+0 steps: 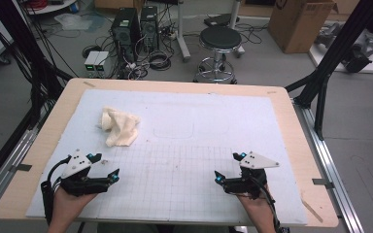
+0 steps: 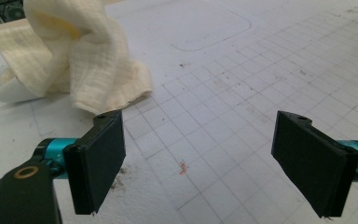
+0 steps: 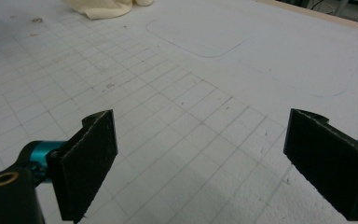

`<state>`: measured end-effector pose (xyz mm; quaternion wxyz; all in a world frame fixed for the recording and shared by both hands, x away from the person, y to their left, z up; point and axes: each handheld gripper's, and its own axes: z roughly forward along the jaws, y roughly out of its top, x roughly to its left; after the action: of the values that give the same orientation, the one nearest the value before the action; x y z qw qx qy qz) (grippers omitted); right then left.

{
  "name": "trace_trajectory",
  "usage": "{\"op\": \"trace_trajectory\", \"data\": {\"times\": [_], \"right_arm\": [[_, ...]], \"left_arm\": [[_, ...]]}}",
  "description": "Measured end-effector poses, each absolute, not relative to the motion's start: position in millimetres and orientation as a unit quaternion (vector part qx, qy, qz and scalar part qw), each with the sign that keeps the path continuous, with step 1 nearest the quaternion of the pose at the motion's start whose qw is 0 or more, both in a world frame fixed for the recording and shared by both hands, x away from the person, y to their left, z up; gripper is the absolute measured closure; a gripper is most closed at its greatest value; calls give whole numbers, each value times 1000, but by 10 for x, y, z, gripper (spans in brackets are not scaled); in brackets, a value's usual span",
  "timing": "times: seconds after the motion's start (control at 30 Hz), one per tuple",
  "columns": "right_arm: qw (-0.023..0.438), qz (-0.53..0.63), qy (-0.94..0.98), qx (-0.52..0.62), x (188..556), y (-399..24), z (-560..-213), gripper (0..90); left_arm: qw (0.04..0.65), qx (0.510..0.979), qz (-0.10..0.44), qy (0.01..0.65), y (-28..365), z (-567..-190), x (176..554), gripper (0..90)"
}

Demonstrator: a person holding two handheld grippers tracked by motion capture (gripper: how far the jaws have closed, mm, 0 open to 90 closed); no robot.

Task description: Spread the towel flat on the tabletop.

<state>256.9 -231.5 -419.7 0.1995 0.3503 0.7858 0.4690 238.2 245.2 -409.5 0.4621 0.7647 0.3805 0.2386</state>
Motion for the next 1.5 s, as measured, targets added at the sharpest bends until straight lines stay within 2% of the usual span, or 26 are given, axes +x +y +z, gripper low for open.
{"op": "trace_trajectory", "data": {"times": [0.87, 1.5], "right_arm": [[209, 462, 789, 346, 2565, -2337, -4199, 91], [209, 469, 783, 351, 2551, -2385, -4189, 91]], "left_arm": [[462, 768, 233, 377, 2423, -4090, 2392, 187], [458, 776, 228, 370, 2366, -3969, 2521, 281]]}}
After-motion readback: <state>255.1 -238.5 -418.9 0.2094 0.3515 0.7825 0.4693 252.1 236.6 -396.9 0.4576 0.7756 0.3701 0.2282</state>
